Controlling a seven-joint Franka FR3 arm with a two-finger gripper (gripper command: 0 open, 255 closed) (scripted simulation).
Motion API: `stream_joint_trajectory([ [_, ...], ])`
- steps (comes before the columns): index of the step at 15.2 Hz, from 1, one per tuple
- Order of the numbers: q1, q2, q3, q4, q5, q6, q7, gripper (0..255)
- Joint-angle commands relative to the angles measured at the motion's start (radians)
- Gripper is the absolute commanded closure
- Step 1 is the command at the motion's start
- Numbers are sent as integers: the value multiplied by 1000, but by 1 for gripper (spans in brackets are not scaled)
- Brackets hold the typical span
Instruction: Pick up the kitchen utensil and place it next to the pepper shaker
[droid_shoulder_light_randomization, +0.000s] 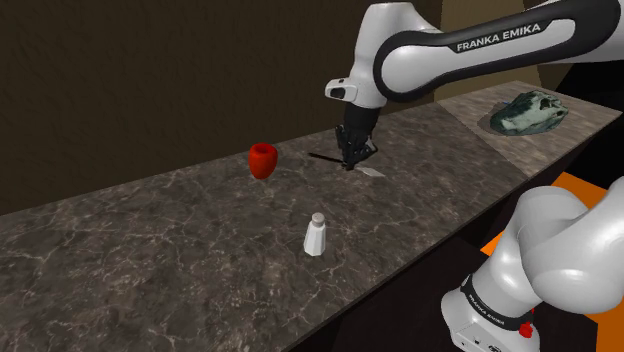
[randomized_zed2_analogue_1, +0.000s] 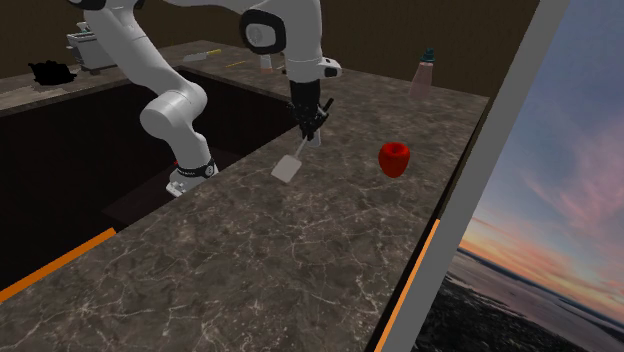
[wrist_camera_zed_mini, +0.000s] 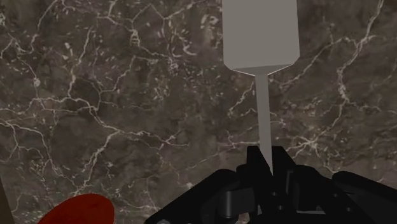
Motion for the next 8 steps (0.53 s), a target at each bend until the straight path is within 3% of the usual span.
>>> stream_joint_trajectory([
  [1, 1, 7, 0, -21, 1, 28, -1, 255],
  [8, 2, 45, -6, -86, 5, 131, -9, 255],
])
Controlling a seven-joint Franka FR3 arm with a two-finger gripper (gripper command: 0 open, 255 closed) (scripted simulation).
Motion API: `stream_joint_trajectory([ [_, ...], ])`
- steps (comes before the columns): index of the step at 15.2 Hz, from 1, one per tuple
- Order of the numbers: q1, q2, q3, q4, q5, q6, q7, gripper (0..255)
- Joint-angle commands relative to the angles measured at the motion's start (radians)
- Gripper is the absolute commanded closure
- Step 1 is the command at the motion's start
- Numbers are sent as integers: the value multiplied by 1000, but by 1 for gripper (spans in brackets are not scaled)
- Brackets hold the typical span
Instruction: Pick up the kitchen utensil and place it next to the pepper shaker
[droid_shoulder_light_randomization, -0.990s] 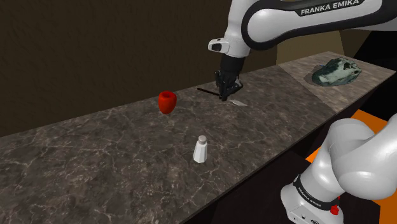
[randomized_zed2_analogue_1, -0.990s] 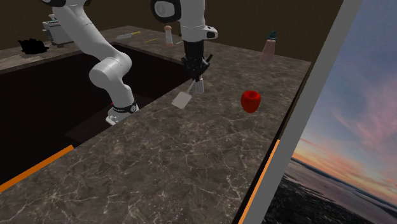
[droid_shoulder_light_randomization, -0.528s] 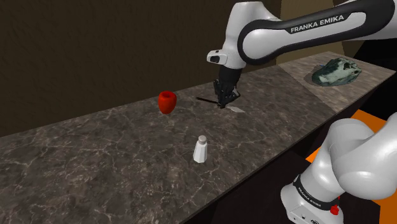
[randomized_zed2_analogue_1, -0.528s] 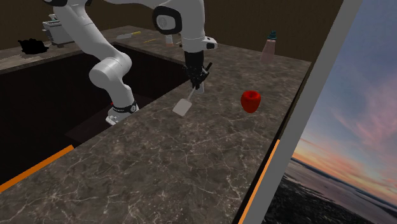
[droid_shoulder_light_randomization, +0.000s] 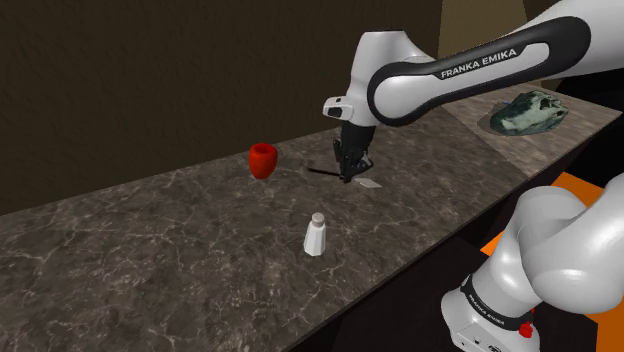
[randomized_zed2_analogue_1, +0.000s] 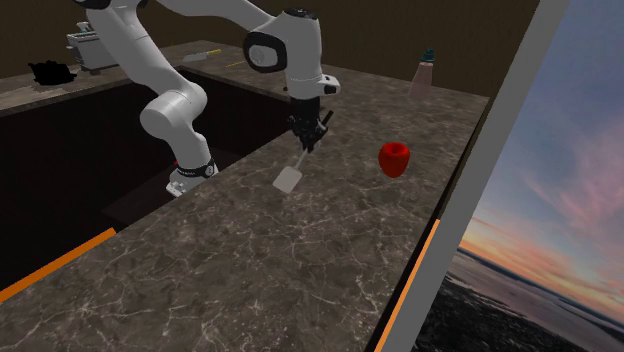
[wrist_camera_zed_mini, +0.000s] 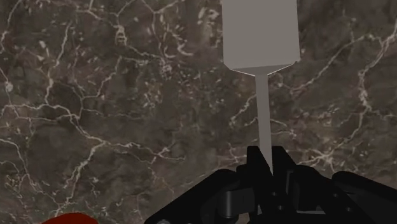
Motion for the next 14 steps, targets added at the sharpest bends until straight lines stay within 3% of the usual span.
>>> stream_joint_trajectory([
  [1, 0, 13, -3, -19, 1, 32, -4, 255],
  [14, 6, 104, -12, -98, 16, 202, -23, 255],
])
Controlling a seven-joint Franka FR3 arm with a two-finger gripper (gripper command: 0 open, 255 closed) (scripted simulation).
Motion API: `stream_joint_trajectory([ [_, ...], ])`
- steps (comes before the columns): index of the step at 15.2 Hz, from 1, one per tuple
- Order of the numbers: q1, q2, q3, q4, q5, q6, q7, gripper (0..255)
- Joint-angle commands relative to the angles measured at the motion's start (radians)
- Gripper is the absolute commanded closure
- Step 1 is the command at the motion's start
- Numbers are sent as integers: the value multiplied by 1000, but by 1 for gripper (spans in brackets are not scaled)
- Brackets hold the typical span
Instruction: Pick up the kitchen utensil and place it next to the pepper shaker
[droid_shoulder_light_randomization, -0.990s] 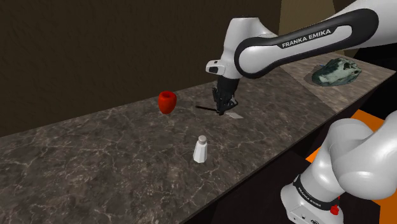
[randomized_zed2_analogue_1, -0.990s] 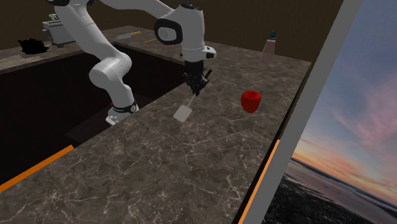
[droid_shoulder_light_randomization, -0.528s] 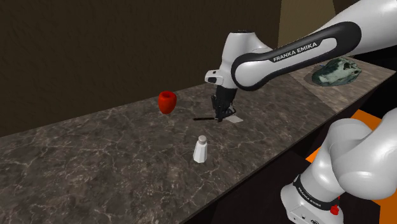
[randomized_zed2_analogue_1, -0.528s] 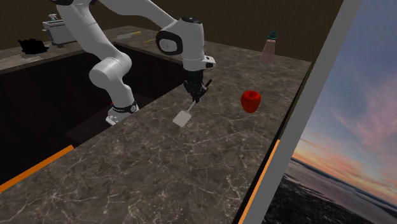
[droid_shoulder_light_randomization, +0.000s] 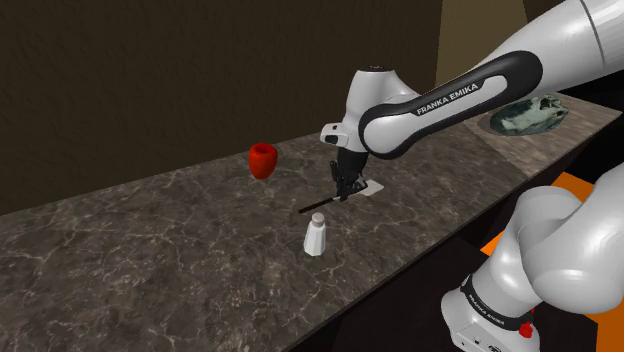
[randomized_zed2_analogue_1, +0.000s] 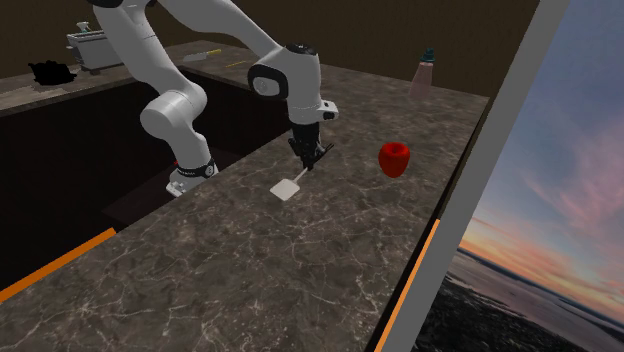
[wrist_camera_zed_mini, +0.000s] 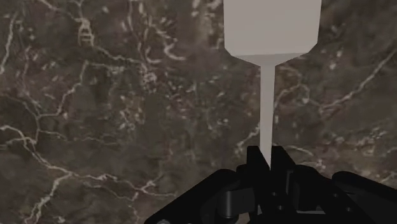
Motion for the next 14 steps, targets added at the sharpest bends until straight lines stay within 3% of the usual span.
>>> stream_joint_trajectory([
  [1, 0, 2, 0, -1, 0, 3, 0, 255],
  [5, 0, 1, 0, -1, 0, 3, 0, 255],
  [6, 0, 1, 0, -1, 0, 3, 0, 0],
  [11, 0, 1, 0, -1, 0, 3, 0, 0],
  [14, -7, -68, 4, 47, -13, -115, 10, 0],
])
